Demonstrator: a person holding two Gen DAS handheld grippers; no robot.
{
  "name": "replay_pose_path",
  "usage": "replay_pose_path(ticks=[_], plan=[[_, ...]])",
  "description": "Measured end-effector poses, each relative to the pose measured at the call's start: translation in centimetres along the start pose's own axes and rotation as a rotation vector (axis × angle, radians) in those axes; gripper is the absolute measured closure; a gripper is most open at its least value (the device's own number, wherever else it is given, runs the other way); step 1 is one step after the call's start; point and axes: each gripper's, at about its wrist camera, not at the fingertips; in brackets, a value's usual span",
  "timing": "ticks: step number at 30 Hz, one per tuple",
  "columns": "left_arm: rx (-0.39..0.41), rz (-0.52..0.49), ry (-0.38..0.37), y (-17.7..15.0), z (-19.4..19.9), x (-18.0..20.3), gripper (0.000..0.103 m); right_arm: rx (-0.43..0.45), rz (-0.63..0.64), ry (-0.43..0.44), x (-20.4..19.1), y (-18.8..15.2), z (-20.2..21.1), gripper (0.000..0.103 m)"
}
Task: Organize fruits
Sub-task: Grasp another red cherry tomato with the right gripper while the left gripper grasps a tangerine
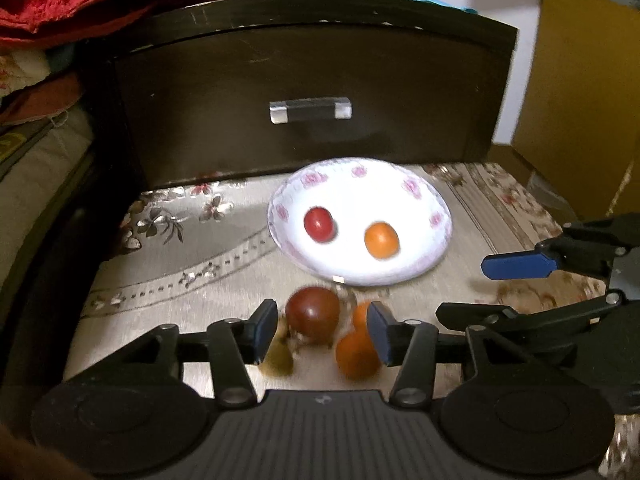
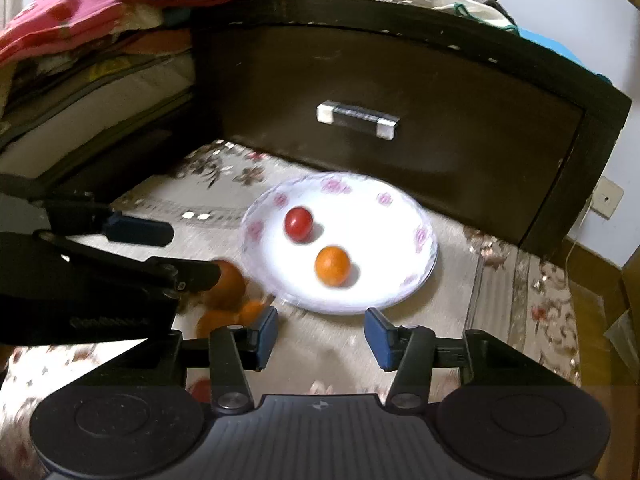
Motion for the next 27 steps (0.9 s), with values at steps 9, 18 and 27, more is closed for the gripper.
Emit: replay_pose_path(ticks=[9, 18, 27], plan=[[-0.060, -0.059, -0.013, -2.5, 1.1, 0.0, 0.047, -0.048, 0.054, 0.081, -2.0, -3.0, 2.3, 0.057], [-0.087, -0.029, -0.008, -3.5, 0.9, -1.5, 0.047, -0.092, 0.112, 0.136, -4.5, -3.4, 0.2, 0.058], [-0.105, -0.033, -0.043, -3.1, -0.6, -0.8, 0.047, -0.158, 0.114, 0.156, -5.0, -3.6, -1.6, 0.079]])
Point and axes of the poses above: each gripper's, at about its wrist camera, not at the fingertips, and z roughly against the way its jaws point, x to its right, y to its top, and after that the axes turned 4 degrees about -y, right-handed
